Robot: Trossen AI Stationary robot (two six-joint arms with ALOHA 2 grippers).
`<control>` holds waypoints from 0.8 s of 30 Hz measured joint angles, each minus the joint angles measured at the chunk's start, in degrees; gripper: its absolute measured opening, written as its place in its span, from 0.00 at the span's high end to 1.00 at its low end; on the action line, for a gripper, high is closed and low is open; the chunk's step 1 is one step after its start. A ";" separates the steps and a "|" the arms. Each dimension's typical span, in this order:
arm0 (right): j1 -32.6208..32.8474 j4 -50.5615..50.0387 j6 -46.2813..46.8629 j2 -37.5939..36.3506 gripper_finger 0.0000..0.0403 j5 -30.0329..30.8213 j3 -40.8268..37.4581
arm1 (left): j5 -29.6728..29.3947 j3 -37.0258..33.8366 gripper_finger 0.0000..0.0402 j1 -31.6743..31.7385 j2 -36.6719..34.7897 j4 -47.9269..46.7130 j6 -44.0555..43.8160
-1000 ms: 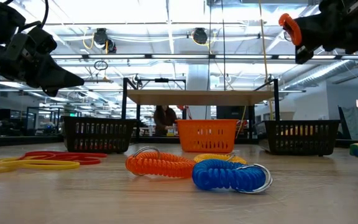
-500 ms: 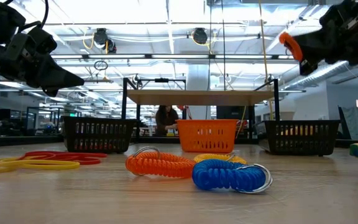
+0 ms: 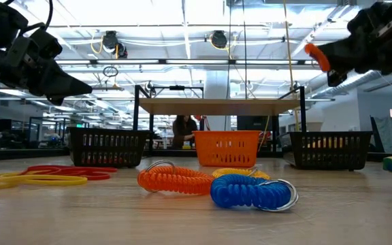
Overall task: Pick & Place Office Desk Supplies
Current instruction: Put the orange spring keychain into the orange bin
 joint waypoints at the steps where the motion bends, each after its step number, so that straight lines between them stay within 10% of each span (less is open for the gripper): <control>1: 0.27 0.01 -0.44 1.60 1.00 0.86 1.44 | -0.02 0.00 0.98 0.00 0.00 0.00 0.02; 9: 4.48 -5.67 -2.12 26.84 1.00 11.55 16.47 | -0.82 -0.07 0.97 0.02 0.00 0.44 0.06; 24: 2.84 -27.18 -2.31 75.36 1.00 11.73 52.23 | -0.92 -0.04 0.98 0.02 0.00 0.07 0.19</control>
